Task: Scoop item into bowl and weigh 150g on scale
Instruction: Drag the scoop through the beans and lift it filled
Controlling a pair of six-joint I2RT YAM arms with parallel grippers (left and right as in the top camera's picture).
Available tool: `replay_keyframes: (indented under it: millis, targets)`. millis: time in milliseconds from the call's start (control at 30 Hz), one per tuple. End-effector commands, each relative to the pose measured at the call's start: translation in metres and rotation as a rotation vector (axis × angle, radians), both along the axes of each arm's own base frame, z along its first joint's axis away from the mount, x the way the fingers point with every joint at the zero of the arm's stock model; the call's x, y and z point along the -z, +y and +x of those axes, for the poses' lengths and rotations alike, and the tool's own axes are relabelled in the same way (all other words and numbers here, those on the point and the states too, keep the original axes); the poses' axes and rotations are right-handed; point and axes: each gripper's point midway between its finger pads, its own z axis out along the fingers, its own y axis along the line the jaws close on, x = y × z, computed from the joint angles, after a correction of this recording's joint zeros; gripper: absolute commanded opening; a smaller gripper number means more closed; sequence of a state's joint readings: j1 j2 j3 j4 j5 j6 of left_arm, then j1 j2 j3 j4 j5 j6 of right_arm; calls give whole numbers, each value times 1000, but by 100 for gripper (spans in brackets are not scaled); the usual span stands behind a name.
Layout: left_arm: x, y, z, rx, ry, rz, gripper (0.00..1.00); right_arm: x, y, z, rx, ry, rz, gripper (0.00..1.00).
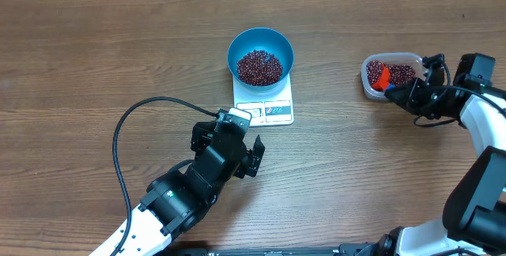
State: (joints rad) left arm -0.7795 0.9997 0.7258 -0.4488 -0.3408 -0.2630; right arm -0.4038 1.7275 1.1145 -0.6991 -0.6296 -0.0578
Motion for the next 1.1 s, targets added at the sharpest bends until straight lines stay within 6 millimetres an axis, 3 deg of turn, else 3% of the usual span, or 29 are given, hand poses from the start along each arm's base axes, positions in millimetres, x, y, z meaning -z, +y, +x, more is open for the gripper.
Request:
replay_keyframes:
  millis: [0,567,1067]
  targets:
    - [1,-1,-2,-1,5,-10,100,20,-12,-5,57,73,-1,4]
    - [1,-1,-2,-1,5,-10,99,13,-27,-6,125,60,75,4]
    - [1,-1,-2,-1,5,-10,100,-15,-37,-6,145,-58,269,4]
